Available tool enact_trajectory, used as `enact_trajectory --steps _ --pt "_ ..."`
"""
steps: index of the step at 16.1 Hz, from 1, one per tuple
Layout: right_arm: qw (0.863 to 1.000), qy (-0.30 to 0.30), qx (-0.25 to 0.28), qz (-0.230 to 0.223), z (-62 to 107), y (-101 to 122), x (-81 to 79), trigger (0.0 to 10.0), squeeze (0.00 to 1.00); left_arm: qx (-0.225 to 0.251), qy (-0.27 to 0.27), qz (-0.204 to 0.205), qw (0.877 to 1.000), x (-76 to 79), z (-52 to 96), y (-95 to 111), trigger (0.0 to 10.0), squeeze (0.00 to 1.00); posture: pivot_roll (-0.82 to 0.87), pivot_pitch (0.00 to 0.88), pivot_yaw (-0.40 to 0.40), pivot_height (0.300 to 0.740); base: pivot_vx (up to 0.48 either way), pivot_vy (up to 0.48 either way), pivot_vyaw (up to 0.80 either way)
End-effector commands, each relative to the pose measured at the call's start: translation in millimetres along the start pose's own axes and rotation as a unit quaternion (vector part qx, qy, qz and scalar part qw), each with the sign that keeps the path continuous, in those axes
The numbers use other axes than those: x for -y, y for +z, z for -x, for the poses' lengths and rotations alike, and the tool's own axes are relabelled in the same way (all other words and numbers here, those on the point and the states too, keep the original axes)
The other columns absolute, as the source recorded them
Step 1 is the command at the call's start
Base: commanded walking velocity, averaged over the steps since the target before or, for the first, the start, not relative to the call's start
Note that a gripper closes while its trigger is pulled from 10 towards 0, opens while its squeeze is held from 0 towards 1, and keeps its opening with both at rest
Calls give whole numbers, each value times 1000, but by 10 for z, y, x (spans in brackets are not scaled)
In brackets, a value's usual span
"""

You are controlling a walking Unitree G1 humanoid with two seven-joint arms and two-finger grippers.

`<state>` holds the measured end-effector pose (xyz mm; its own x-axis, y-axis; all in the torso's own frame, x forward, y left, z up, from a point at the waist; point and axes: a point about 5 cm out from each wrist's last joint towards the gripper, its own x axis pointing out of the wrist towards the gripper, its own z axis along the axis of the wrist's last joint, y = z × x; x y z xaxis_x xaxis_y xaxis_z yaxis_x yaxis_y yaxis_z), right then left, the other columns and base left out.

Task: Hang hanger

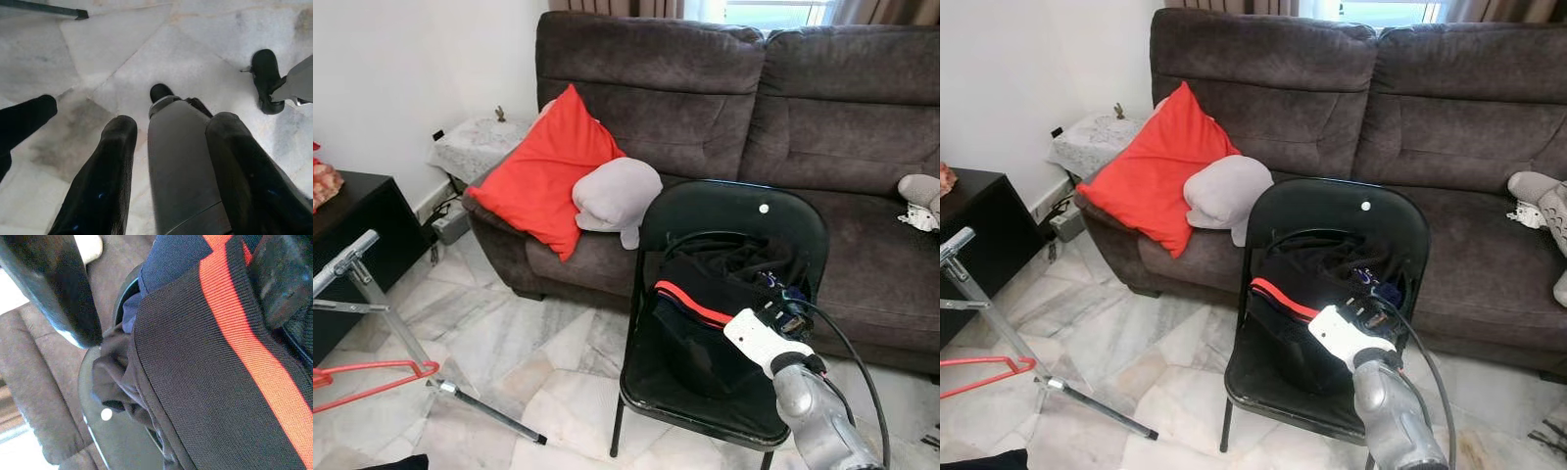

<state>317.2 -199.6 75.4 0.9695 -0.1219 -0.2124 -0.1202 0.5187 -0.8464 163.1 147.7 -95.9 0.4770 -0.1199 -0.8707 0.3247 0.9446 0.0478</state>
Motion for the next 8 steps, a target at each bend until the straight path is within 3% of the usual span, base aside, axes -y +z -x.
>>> enact_trajectory --steps 1,5,8 --pt "1000 28 -12 -9 -4 -11 -82 10000 0 -24 -6 -9 1000 60 7 -106 10000 0 -68 55 74 740 0 0 0" --pt "999 38 4 -13 -25 56 -93 10000 0 -20 -5 -7 1000 44 -1 -56 10000 0 -68 53 72 740 0 0 0" --pt "999 20 50 2 -30 163 -32 10000 0 -11 -1 -8 1000 20 -10 17 10000 0 -70 52 69 740 0 0 0"
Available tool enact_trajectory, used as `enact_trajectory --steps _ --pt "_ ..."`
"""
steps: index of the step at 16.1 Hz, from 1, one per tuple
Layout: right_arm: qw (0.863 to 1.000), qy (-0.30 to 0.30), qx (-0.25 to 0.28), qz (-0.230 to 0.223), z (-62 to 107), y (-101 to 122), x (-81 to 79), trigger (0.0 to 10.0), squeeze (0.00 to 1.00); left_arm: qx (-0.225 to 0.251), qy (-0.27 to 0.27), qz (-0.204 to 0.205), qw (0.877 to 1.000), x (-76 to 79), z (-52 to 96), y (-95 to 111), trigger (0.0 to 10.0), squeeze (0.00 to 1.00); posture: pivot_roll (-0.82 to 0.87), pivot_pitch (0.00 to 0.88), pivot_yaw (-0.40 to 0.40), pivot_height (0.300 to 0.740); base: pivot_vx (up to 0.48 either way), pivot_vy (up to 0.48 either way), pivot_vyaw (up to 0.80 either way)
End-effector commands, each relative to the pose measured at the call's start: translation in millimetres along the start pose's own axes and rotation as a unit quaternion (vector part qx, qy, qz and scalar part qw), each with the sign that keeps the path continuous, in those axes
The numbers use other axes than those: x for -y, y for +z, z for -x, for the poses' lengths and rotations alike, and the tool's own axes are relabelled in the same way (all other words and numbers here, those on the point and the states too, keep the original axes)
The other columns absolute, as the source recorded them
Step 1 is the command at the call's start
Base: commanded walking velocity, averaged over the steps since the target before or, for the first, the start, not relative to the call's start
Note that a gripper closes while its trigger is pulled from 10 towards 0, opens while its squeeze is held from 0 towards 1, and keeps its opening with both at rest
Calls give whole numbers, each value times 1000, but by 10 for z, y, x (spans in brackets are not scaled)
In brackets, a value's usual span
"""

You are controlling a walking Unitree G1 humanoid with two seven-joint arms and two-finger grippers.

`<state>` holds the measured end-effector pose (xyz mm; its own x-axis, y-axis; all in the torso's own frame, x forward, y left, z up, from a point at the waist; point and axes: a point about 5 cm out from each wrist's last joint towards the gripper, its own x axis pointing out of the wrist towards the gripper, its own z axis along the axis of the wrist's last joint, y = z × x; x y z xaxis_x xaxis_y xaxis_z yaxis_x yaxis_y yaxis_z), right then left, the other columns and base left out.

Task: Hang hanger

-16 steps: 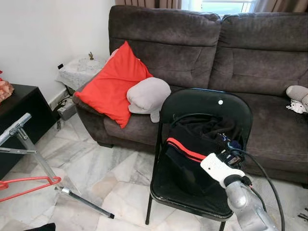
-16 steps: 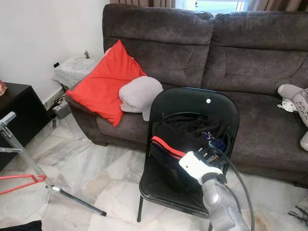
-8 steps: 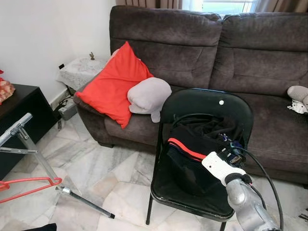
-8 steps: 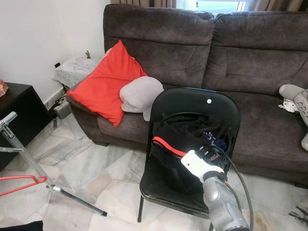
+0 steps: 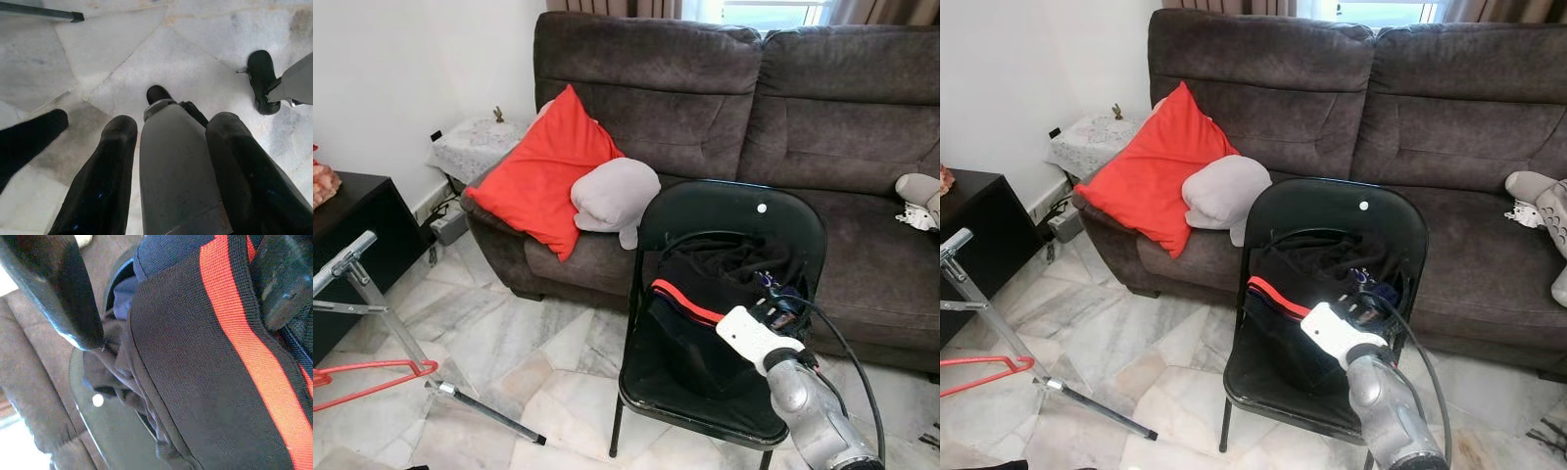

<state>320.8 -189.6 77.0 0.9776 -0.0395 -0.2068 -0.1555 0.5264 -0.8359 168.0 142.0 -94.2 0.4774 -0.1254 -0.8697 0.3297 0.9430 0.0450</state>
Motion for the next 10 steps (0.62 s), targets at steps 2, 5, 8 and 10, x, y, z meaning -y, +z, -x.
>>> enact_trajectory --steps 2,5,8,10 --pt "999 0 39 19 2 118 -4 10000 0 30 23 17 999 -62 -2 101 10000 0 -71 51 67 740 0 0 0" --pt "998 16 51 36 29 116 -70 10000 0 54 48 30 997 -492 100 6 10000 0 -70 51 67 740 0 0 0" --pt "997 36 36 59 39 43 -122 10000 0 51 51 29 997 -584 133 -52 10000 0 -76 52 68 740 0 0 0" --pt "997 14 29 73 28 9 -67 10000 0 52 46 30 997 -580 137 -73 10000 0 -74 53 67 740 0 0 0"
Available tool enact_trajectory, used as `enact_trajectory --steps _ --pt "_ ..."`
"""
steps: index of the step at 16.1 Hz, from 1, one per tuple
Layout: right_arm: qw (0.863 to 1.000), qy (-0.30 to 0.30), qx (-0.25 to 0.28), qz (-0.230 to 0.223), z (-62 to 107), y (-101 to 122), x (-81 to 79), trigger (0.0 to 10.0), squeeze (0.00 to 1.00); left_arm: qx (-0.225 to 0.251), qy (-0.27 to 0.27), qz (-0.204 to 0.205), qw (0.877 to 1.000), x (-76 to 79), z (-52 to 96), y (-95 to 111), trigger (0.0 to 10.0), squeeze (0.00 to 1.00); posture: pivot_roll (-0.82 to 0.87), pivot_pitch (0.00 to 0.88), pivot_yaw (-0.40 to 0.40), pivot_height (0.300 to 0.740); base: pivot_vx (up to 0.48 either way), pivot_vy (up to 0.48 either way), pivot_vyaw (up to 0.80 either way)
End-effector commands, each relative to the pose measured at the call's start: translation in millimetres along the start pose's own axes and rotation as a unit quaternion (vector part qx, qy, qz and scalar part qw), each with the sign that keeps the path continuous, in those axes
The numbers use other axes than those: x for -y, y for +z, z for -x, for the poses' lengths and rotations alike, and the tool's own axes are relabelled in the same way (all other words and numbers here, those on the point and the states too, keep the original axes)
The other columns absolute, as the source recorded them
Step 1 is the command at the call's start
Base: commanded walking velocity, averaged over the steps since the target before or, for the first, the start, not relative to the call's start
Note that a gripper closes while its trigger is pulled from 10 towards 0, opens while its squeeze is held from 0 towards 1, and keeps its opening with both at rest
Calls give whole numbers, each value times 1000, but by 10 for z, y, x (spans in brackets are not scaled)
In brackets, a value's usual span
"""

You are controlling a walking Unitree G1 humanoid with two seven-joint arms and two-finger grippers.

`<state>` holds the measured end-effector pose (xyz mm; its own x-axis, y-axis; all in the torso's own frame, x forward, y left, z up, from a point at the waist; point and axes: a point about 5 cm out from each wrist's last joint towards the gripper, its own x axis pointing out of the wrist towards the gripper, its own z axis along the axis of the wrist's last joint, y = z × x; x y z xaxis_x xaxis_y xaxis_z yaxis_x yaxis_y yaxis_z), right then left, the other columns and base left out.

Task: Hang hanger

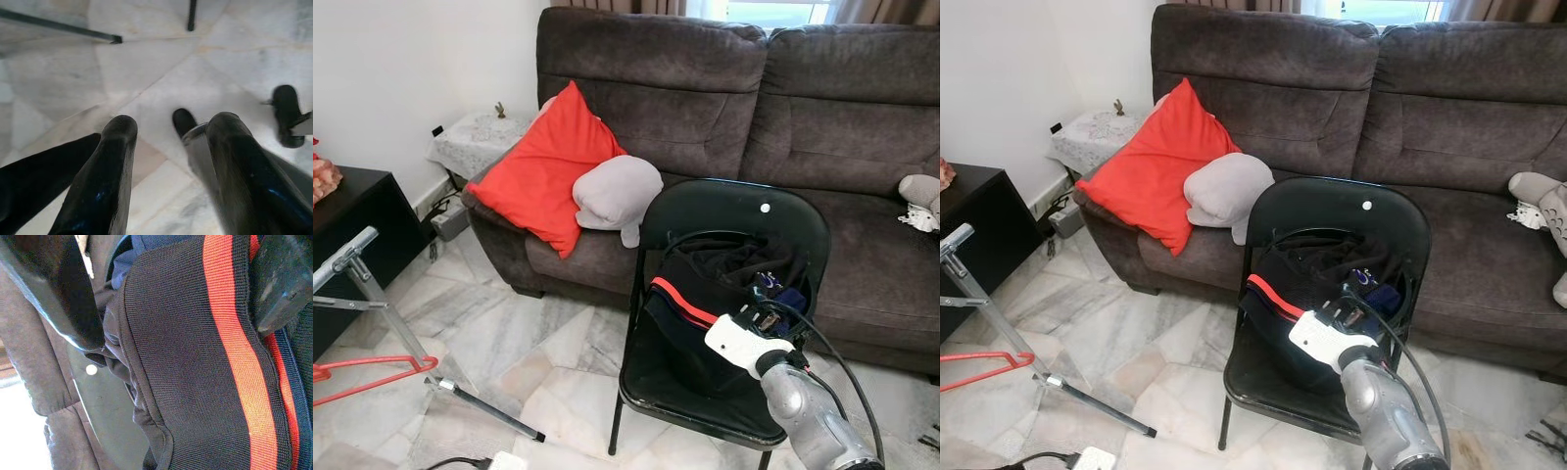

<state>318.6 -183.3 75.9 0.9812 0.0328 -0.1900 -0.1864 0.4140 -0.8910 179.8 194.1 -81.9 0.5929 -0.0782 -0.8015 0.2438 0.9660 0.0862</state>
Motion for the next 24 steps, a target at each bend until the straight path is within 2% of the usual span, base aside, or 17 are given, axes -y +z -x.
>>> enact_trajectory --steps 1,3,7,10,14,16,17,20,21,24 --pt "1000 -13 -3 21 -3 -28 25 10000 0 -7 4 4 1000 -40 26 -74 10000 0 -73 54 66 740 0 0 0" --pt "998 -50 9 26 -19 10 125 10000 0 -10 3 6 1000 -11 27 -96 10000 0 -72 54 65 740 0 0 0" --pt "997 -67 9 20 -17 24 147 10000 0 -11 10 6 1000 -24 31 -107 10000 0 -70 54 65 740 0 0 0" --pt "999 -34 10 8 -24 18 38 10000 0 5 29 6 1000 -82 21 -24 10000 0 -67 52 63 740 0 0 0" --pt "1000 0 -1 23 -64 -14 -45 10000 0 4 30 4 1000 -70 13 -13 10000 0 -66 52 62 740 0 0 0" --pt "1000 -1 -9 29 -90 -25 -30 10000 0 1 30 4 1000 -63 16 -32 10000 0 -65 51 62 740 0 0 0" --pt "999 -22 -8 31 -120 -11 25 10000 0 0 30 4 1000 -59 19 -44 10000 0 -65 51 62 740 0 0 0" --pt "998 -54 16 16 -170 74 117 10000 0 -1 32 4 999 -64 20 -46 10000 0 -60 51 62 740 0 0 0" --pt "998 -55 34 12 -181 125 125 10000 0 0 32 3 999 -66 18 -37 10000 0 -58 51 62 740 0 0 0" --pt "998 -47 46 10 -190 151 101 10000 0 3 32 2 999 -63 12 -15 10000 0 -58 50 61 740 0 0 0"
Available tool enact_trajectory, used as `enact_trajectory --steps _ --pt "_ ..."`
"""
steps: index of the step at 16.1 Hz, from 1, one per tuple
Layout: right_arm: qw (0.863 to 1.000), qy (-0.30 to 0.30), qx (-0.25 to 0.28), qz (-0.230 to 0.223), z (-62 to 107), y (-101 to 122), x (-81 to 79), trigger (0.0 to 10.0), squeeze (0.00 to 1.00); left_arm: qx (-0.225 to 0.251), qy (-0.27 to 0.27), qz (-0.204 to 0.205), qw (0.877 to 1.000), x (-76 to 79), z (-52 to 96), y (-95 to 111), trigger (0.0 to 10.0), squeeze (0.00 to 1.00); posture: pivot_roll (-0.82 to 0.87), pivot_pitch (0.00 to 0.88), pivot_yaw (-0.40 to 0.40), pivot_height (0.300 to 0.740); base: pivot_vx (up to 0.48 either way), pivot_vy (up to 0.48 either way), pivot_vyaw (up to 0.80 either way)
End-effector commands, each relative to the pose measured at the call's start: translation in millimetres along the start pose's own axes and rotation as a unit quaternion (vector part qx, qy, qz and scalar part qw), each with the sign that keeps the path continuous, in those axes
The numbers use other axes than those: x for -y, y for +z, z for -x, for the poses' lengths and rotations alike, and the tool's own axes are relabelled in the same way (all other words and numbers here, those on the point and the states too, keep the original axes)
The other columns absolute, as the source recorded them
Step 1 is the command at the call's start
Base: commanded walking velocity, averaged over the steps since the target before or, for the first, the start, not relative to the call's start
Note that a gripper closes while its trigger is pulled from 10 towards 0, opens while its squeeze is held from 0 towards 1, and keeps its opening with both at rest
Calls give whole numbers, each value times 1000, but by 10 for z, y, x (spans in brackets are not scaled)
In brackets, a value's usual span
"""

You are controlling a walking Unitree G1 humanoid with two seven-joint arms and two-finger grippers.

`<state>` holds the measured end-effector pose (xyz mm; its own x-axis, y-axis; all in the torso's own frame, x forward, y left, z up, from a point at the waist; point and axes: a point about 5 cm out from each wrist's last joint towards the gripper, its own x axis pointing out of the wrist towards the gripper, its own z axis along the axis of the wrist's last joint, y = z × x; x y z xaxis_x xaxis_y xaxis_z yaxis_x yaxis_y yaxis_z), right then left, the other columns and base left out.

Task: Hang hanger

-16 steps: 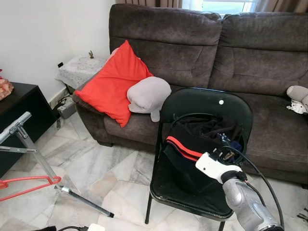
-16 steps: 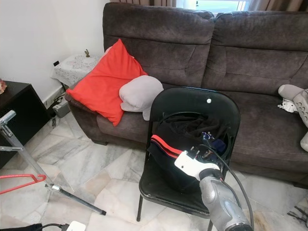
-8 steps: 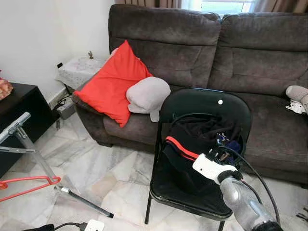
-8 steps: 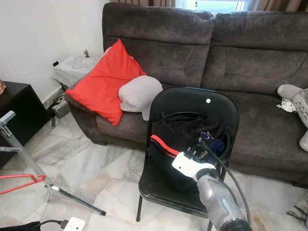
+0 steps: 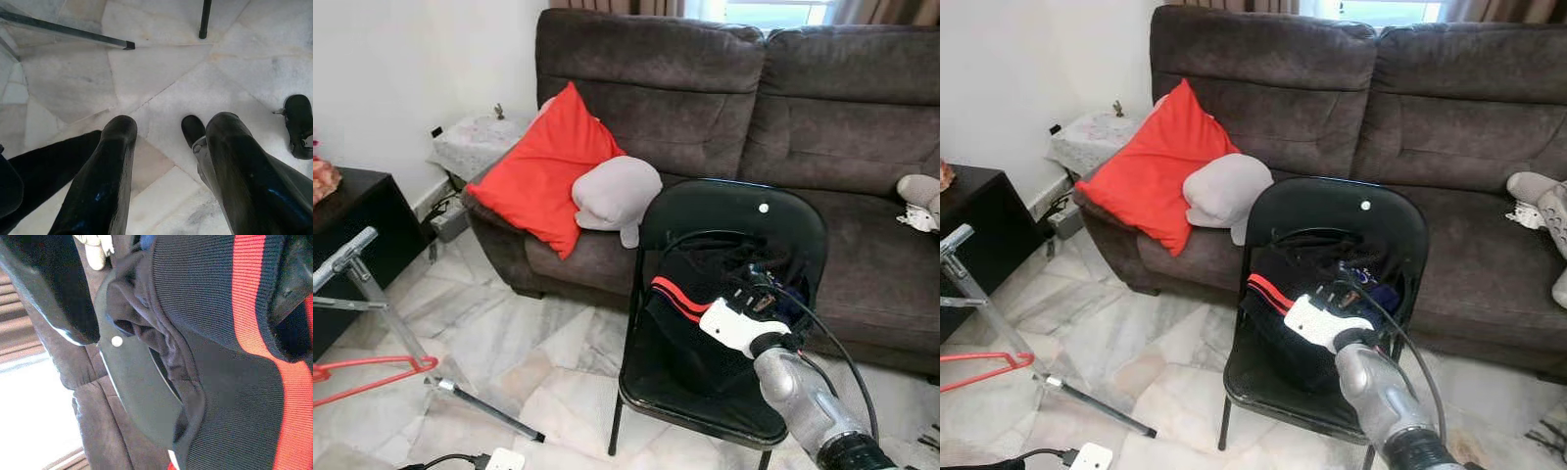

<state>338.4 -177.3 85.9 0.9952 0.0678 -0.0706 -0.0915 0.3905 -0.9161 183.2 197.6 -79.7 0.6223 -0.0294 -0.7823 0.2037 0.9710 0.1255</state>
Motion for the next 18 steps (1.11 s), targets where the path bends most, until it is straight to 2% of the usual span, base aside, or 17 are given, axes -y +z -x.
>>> enact_trajectory --steps 1,2,6,11,13,14,15,16,18 --pt "1000 12 8 -10 -18 42 -29 10000 0 -8 3 -3 1000 -12 10 -43 10000 0 -58 50 61 740 0 0 0" --pt "999 45 12 -22 -16 45 -91 10000 0 -9 0 -5 1000 4 8 -43 10000 0 -58 50 61 740 0 0 0" --pt "996 85 13 -7 -44 44 -152 10000 0 -5 -4 -5 1000 29 2 -26 10000 0 -55 52 61 740 0 0 0" --pt "999 33 36 -10 -126 108 -17 10000 0 1 -4 -5 1000 34 -7 11 10000 0 -52 49 61 740 0 0 0" --pt "998 45 35 -6 -131 109 -53 10000 0 3 -4 -5 1000 35 -8 18 10000 0 -52 49 61 740 0 0 0" --pt "999 50 8 3 -129 51 -82 10000 0 4 -5 -4 1000 39 -11 28 10000 0 -48 46 59 740 0 0 0" --pt "999 49 -14 -4 -122 3 -94 10000 0 4 -5 -4 1000 41 -11 29 10000 0 -48 46 59 740 0 0 0" --pt "996 48 -55 -46 -101 -79 -124 10000 0 5 -7 -5 1000 49 -12 29 10000 0 -48 46 59 740 0 0 0" --pt "990 50 -69 -114 -101 -79 -143 10000 0 5 -8 -6 1000 55 -13 32 10000 0 -48 46 59 740 0 0 0"
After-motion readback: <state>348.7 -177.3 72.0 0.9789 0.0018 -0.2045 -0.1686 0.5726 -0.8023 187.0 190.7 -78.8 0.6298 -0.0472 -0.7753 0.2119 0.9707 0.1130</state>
